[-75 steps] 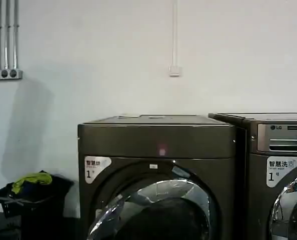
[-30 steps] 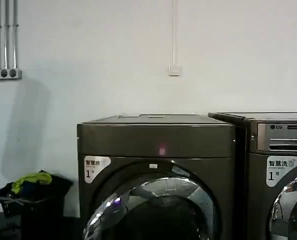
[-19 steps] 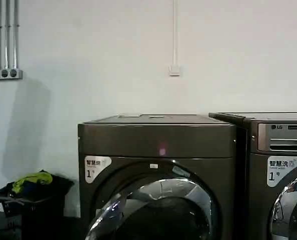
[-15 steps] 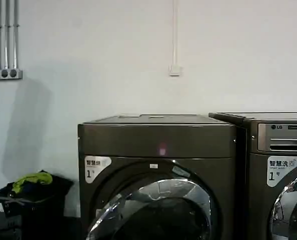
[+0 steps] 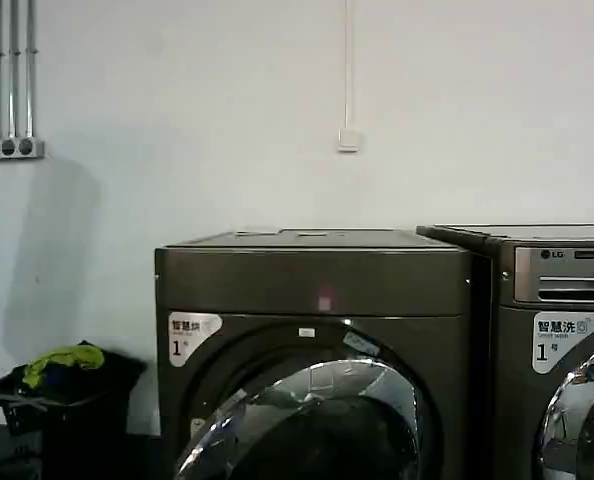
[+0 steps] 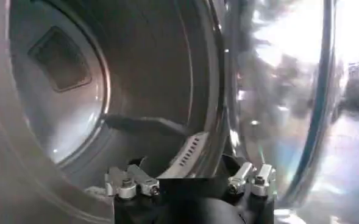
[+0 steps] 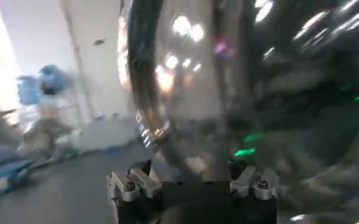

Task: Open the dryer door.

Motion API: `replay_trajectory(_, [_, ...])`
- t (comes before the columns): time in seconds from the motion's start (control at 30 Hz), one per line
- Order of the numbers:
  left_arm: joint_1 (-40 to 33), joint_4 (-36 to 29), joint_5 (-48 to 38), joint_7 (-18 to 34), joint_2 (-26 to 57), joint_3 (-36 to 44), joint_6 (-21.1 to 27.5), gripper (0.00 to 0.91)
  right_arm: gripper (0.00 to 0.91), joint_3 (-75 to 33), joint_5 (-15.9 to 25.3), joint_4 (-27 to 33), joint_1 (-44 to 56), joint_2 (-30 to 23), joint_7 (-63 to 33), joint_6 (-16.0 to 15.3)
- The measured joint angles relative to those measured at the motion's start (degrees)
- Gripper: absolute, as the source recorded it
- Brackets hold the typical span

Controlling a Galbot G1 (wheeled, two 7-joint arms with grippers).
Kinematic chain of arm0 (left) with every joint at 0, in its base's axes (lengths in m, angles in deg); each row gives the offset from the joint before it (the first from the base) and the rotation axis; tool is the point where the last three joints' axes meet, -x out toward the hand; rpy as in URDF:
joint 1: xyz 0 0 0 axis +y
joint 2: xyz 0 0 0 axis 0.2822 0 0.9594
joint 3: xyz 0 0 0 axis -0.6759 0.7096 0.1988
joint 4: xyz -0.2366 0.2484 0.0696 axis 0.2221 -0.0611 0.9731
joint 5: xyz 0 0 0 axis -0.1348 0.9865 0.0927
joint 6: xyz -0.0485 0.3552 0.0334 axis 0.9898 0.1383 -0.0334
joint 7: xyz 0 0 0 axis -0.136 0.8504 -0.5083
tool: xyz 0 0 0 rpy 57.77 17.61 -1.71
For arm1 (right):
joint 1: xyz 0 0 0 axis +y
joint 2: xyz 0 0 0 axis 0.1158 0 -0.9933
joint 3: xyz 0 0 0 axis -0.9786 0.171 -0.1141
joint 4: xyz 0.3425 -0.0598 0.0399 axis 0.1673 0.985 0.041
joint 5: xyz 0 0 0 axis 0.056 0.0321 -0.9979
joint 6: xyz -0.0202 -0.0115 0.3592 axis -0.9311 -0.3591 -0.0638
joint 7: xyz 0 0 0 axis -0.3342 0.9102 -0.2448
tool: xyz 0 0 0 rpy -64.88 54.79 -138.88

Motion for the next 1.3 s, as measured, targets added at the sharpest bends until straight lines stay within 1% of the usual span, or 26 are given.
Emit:
replay_trajectory(0.07, [0.31, -0.4, -0.01, -0.01, 0.18, -0.03, -0.02, 0.907, 0.907, -3.97, 0.34, -1.97, 3.81, 0.14, -2.41, 0.08])
replay_trajectory(0.17, [0.98, -1.24, -0.03, 0.04, 0.4, -0.37, -0.03, 0.907, 0.907, -11.52, 2.92, -5.62, 10.44, -0.24, -7.96, -1.43])
replay_trajectory(0.23, [1.32, -1.62, -0.04, 0.06, 0.39, -0.53, -0.05, 0.907, 0.907, -16.6, 4.41, -8.1, 14.52, -0.79, -11.57, -1.83])
replay_trajectory(0.4, [2.3, -2.69, -0.03, 0.1, 0.31, -1.05, -0.18, 0.907, 0.907, -29.23, 8.45, -13.91, 22.79, -3.09, -19.19, -1.7])
replay_trajectory(0.5, [2.73, -3.5, -0.03, 0.11, 0.34, -1.27, -0.29, 0.907, 0.907, -37.13, 12.36, -16.1, 26.93, -5.17, -20.01, -0.4])
replay_trajectory(0.57, [3.04, -3.96, -0.12, 0.16, 0.36, -1.59, -0.31, 0.907, 0.907, -42.68, 14.26, -17.09, 29.65, -6.92, -20.57, 0.22])
replay_trajectory(0.67, [3.63, -4.8, -0.49, 0.18, 0.47, -2.16, -0.44, 0.907, 0.907, -51.19, 15.48, -18.27, 34.08, -10.26, -21.67, 1.22])
replay_trajectory(0.97, [5.32, -7.59, -0.94, -0.04, 1.8, -1.79, -1.27, 0.907, 0.907, -73.87, 16.71, -20.15, 44.76, -20.42, -23.53, 3.16])
replay_trajectory(1.07, [5.91, -8.57, -1.02, -0.05, 2.36, -1.21, -1.63, 0.907, 0.907, -79.67, 17.05, -20.6, 46.95, -23.68, -25.48, 3.49])
replay_trajectory(1.17, [6.42, -9.59, -1.18, -0.12, 2.67, -0.58, -1.83, 0.907, 0.907, -84.95, 18.88, -20.39, 48.5, -26.66, -27.83, 4.42])
replay_trajectory(1.3, [6.67, -11.07, -1.34, 0.02, 2.79, 0.27, -2.16, 0.907, 0.907, -91.94, 20.57, -19.75, 49.8, -30.42, -32.71, 4.47])
